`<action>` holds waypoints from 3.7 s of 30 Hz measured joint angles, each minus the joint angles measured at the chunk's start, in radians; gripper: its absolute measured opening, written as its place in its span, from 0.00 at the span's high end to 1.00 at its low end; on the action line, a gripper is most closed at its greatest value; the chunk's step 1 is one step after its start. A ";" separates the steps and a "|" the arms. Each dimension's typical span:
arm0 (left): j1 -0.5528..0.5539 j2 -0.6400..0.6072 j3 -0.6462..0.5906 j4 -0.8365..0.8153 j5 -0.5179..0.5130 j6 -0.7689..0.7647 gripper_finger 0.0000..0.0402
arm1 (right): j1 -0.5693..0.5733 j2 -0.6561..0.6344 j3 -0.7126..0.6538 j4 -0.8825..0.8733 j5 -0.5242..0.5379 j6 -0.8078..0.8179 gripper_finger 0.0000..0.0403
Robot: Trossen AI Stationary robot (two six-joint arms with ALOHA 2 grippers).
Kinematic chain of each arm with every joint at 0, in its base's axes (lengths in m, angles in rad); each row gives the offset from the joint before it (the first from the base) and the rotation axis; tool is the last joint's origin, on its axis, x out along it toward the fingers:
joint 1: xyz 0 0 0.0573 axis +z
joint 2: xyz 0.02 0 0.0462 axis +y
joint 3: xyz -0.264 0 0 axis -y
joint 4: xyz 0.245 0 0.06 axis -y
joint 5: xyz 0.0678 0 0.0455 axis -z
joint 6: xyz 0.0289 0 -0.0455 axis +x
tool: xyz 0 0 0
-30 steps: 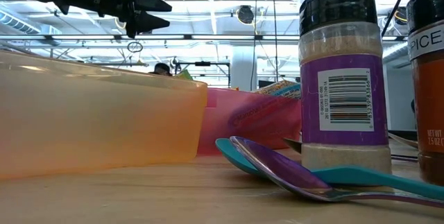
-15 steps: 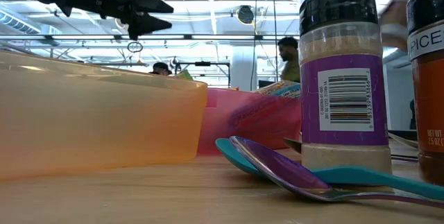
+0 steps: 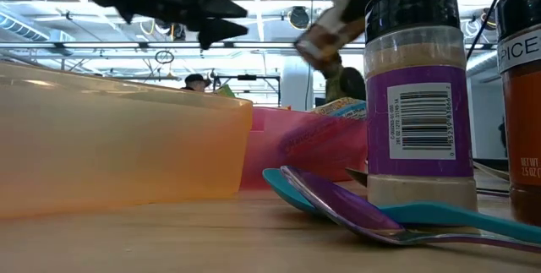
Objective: Pick & Place Food Item
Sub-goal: Put the orange seasoning pack into the green bin
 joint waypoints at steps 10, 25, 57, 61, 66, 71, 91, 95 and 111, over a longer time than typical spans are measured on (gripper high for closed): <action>-0.036 0.159 0.149 0.003 0.022 0.059 0.36 | -0.181 0.108 0.000 0.192 -0.103 -0.250 1.00; -0.097 0.202 0.168 -0.044 -0.114 0.072 0.43 | -0.149 0.166 -0.001 0.424 -0.098 -0.310 1.00; -0.045 0.196 0.163 0.005 0.034 0.116 0.99 | -0.145 -0.025 -0.011 0.173 0.285 -0.182 0.76; -0.007 0.201 0.163 0.135 0.160 0.121 0.99 | -0.147 -0.121 -0.107 0.175 0.266 -0.107 0.61; 0.010 0.211 0.098 0.378 0.232 0.108 1.00 | -0.151 -0.243 -0.391 0.544 0.223 -0.065 0.48; 0.025 0.210 0.055 0.529 0.235 0.059 1.00 | -0.148 -0.250 -0.718 1.272 0.154 -0.089 0.44; -0.018 0.210 0.053 0.521 0.187 0.041 1.00 | -0.148 0.151 -0.604 1.892 -0.103 0.040 0.49; -0.018 0.211 0.053 0.509 0.186 0.041 1.00 | -0.147 0.153 -0.604 1.911 -0.108 0.056 0.58; -0.019 0.201 0.054 0.470 0.175 -0.095 0.97 | -0.148 0.132 -0.605 1.836 -0.102 0.065 0.99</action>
